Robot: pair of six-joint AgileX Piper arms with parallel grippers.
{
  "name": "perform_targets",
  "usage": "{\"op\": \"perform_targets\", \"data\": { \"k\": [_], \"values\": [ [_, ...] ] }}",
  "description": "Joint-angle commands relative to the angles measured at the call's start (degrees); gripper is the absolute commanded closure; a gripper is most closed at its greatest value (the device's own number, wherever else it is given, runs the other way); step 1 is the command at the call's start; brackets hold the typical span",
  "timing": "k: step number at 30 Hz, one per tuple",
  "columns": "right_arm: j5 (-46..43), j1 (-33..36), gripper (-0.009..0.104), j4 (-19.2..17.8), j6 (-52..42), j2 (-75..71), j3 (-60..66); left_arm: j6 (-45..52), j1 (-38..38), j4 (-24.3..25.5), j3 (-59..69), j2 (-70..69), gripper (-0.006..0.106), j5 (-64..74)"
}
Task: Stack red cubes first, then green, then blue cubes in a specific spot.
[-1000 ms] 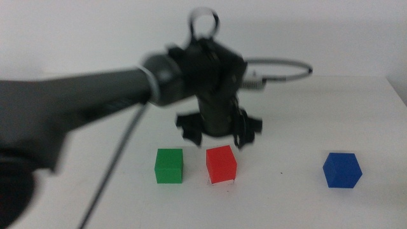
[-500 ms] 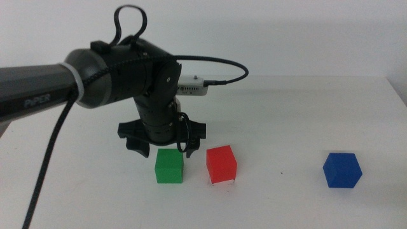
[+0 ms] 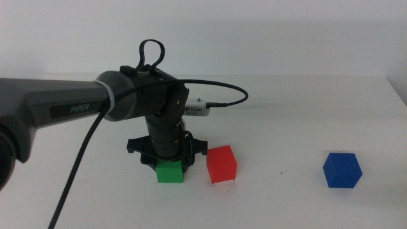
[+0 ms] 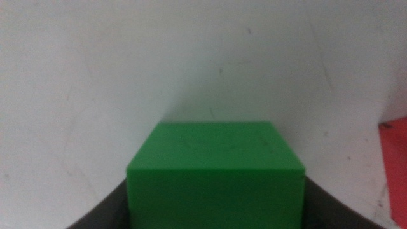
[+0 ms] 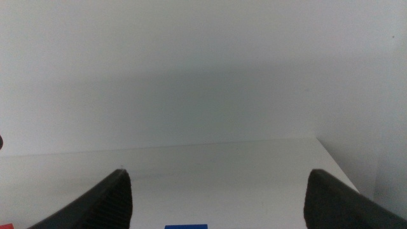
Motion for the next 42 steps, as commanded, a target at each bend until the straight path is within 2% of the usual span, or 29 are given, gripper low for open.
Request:
{"op": "perform_targets", "data": {
  "k": [1, 3, 6, 7, 9, 16, 24, 36, 38, 42],
  "values": [
    [-0.4, -0.2, 0.002, -0.4, -0.7, -0.3, 0.2, -0.5, 0.0, -0.8, -0.4, -1.9, 0.058, -0.2],
    [-0.4, -0.2, 0.002, -0.4, -0.7, -0.3, 0.2, -3.4, -1.6, -0.7, -2.1, -3.7, 0.077, 1.8],
    [-0.4, -0.2, 0.002, -0.4, -0.7, -0.3, 0.2, -8.5, -6.5, 3.5, -8.4, -4.6, 0.098, 8.4],
    [-0.4, -0.2, 0.002, -0.4, -0.7, -0.3, 0.2, -10.1, -8.2, 3.8, -11.4, -4.3, 0.102, 10.6],
    [-0.4, -0.2, 0.002, -0.4, -0.7, -0.3, 0.2, -12.1, -10.7, 2.4, -16.9, -2.9, 0.102, 14.5],
    [-0.4, -0.2, 0.002, -0.4, -0.7, -0.3, 0.2, -15.0, -13.2, 0.9, -23.1, 2.0, 0.095, 16.5],
    [-0.4, -0.2, 0.002, -0.4, -0.7, -0.3, 0.2, -16.5, -12.6, 4.3, -23.0, 4.7, 0.084, 15.9],
    [-0.4, -0.2, 0.002, -0.4, -0.7, -0.3, 0.2, -16.5, -12.4, 2.9, -23.0, 6.9, 0.079, 13.2],
    [-0.4, -0.2, 0.002, -0.4, -0.7, -0.3, 0.2, -16.5, -12.4, 2.9, -23.0, 7.0, 0.074, 13.2],
    [-0.4, -0.2, 0.002, -0.4, -0.7, -0.3, 0.2, -16.5, -12.4, 3.3, -23.0, 7.9, 0.052, 12.6]
  ]
}}
